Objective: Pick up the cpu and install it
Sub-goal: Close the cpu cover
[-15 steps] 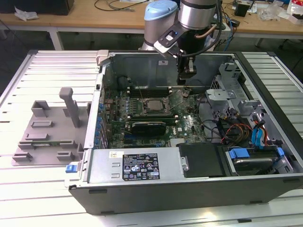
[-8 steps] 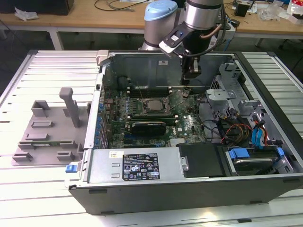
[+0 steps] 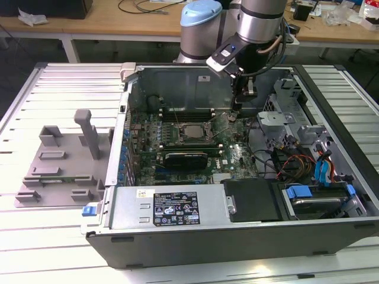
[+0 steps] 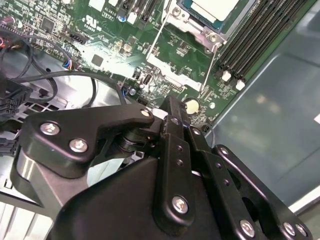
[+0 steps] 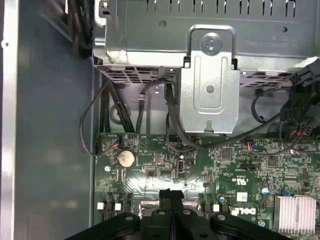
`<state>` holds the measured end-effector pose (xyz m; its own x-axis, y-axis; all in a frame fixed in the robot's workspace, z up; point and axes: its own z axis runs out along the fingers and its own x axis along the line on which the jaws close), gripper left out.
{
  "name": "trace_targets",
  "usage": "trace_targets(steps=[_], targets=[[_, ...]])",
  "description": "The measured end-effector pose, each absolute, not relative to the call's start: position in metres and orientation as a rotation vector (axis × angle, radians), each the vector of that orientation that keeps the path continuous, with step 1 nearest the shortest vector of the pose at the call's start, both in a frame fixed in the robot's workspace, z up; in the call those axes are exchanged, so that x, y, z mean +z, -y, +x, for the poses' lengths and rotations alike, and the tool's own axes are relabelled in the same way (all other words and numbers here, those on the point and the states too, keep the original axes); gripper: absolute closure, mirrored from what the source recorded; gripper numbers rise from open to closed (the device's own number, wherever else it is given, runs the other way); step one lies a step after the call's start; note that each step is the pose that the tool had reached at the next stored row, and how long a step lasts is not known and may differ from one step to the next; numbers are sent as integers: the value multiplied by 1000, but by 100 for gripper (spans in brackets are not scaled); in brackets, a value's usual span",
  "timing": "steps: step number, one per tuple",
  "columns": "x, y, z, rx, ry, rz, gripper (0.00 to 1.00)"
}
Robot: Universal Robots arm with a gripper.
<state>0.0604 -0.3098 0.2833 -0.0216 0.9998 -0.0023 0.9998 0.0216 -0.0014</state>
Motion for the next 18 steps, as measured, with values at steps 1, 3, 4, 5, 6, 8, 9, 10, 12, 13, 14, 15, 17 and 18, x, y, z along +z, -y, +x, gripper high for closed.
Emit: trace_targets(steps=[1, 3, 4, 5, 6, 8, 9, 10, 12, 13, 14, 15, 17, 18], targets=[[283, 310, 61, -5, -2245, 2197, 89], [282, 310, 64, -5, -2245, 2197, 89], [282, 310, 64, -5, -2245, 2197, 89], [282, 310, 65, -5, -2245, 2197, 89], [282, 310, 66, -5, -2245, 2197, 89], [282, 310, 68, -5, -2245, 2197, 89], [281, 310, 69, -6, -2245, 2197, 89], [278, 310, 70, -7, -2246, 2198, 89], [271, 310, 70, -12, -2248, 2200, 89], [268, 310, 70, -15, -2249, 2201, 89], [266, 310, 70, -17, -2249, 2201, 89], [264, 310, 70, -17, -2249, 2201, 89], [259, 310, 70, -18, -2249, 2200, 89], [257, 310, 70, -18, -2249, 2200, 89]])
